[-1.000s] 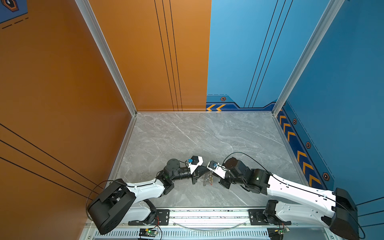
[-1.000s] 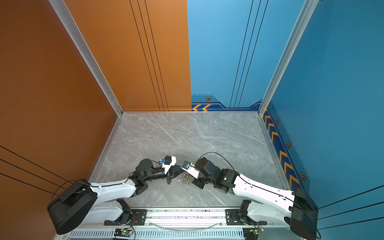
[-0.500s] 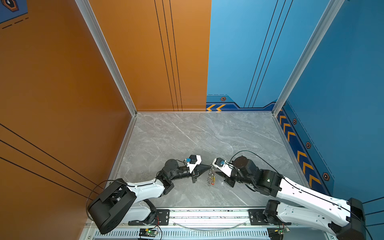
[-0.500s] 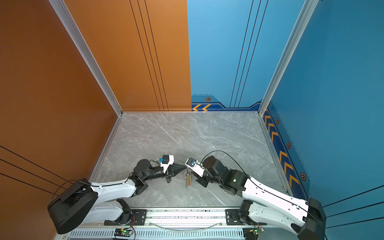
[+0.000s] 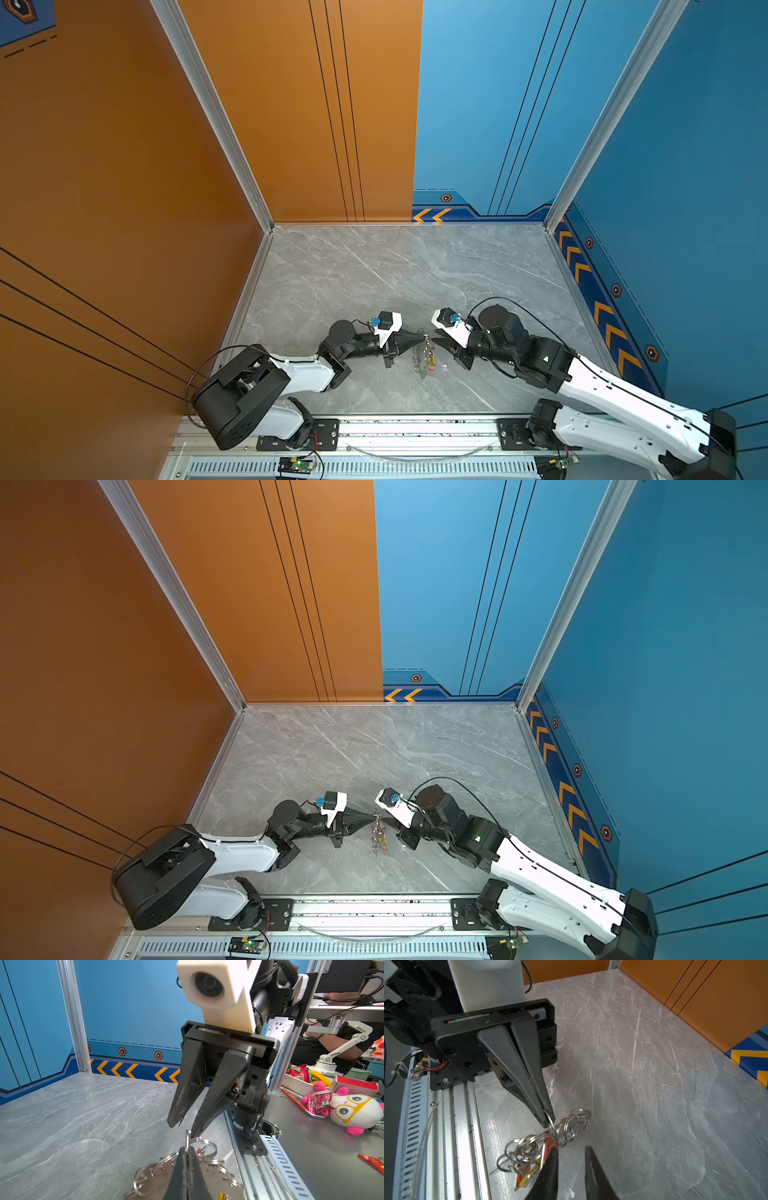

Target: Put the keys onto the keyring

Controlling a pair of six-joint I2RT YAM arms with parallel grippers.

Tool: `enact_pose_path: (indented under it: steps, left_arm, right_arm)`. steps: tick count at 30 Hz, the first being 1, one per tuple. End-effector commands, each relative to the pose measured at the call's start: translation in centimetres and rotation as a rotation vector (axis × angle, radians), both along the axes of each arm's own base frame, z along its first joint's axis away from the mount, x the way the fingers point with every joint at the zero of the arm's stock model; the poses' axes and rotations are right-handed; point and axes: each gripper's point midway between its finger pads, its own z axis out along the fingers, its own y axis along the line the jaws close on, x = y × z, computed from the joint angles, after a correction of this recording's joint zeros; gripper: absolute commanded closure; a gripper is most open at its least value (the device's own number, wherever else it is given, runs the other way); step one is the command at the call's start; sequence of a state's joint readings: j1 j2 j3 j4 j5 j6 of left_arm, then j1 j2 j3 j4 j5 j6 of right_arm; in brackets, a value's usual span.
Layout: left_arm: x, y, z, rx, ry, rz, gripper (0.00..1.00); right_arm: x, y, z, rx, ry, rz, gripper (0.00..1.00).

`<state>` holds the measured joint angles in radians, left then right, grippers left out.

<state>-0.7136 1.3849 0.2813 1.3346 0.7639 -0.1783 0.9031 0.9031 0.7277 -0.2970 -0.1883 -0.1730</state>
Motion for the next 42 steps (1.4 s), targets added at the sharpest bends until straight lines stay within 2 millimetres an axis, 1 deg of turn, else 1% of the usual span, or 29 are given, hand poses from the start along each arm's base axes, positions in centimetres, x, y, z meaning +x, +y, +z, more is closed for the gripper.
enact_pose_path:
  steps: [1,8,14,17,21,24,29,31,33,35,38,42]
  left_arm:
    - [-0.6,0.2,1.4,-0.044,-0.049,-0.033,1.0]
    - [-1.3,-0.1,1.4,-0.042,-0.047,-0.07,1.0]
    - [-1.9,-0.4,1.4,-0.038,-0.037,-0.115,1.0]
    - [-2.1,-0.5,1.4,-0.037,-0.038,-0.124,1.0]
    - [-2.1,-0.5,1.4,-0.039,-0.041,-0.12,1.0]
    - [-2.0,-0.4,1.4,-0.041,-0.042,-0.11,1.0]
    - [-1.5,-0.3,1.1,-0.034,-0.04,-0.079,1.0]
    - [-1.0,-0.2,0.9,-0.02,-0.035,-0.049,0.92]
    - [-0.5,-0.3,0.4,0.015,-0.036,-0.026,0.88]
    - [-0.1,-0.4,-0.2,0.065,-0.027,-0.002,0.86]
    - [0.0,-0.2,-0.6,0.1,-0.036,0.024,0.84]
    - [-0.1,-0.4,-0.9,0.117,-0.032,0.014,0.84]
  right_arm:
    - [-0.8,1.0,1.3,0.057,-0.022,0.065,0.76]
    - [-0.9,1.2,1.5,0.058,-0.029,0.078,0.79]
    - [-1.2,1.6,1.1,0.046,-0.022,0.094,0.85]
    - [-1.2,1.7,0.6,0.013,-0.02,0.094,0.88]
    - [-1.3,1.8,-0.1,-0.024,-0.011,0.098,0.93]
    - [-1.1,1.6,-0.5,-0.048,-0.014,0.085,0.99]
    - [-0.9,1.1,-0.4,-0.103,-0.03,0.065,1.0]
    - [-0.9,0.8,-0.3,-0.141,-0.044,0.058,1.0]
    - [-0.9,0.5,-0.3,-0.174,-0.052,0.057,1.0]
    - [-0.9,0.4,-0.2,-0.204,-0.058,0.063,1.0]
    - [-1.0,0.6,-0.1,-0.241,-0.066,0.081,1.0]
    - [-1.2,1.1,0.3,-0.254,-0.081,0.105,1.0]
